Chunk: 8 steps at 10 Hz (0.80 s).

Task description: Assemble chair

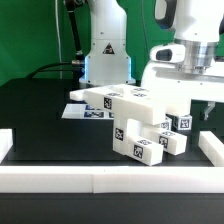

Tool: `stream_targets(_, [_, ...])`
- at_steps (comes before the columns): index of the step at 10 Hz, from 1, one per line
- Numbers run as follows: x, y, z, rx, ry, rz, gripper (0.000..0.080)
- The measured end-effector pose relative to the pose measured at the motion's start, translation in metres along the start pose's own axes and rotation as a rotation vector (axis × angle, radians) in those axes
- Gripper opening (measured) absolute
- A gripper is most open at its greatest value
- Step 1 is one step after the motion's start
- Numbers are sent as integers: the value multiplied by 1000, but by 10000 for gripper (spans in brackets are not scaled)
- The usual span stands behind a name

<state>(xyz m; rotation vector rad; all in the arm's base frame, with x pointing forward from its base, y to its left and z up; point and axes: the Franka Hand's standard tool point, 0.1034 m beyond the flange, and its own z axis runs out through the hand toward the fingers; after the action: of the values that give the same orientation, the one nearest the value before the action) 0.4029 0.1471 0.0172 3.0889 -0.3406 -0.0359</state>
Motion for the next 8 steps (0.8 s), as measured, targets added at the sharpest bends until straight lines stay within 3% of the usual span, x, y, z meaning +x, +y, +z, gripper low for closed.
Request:
stream_targets(6, [-5,2,8,-12,-13,-4,649])
stream_targets(8, [-5,2,9,-13,-13,-5,388])
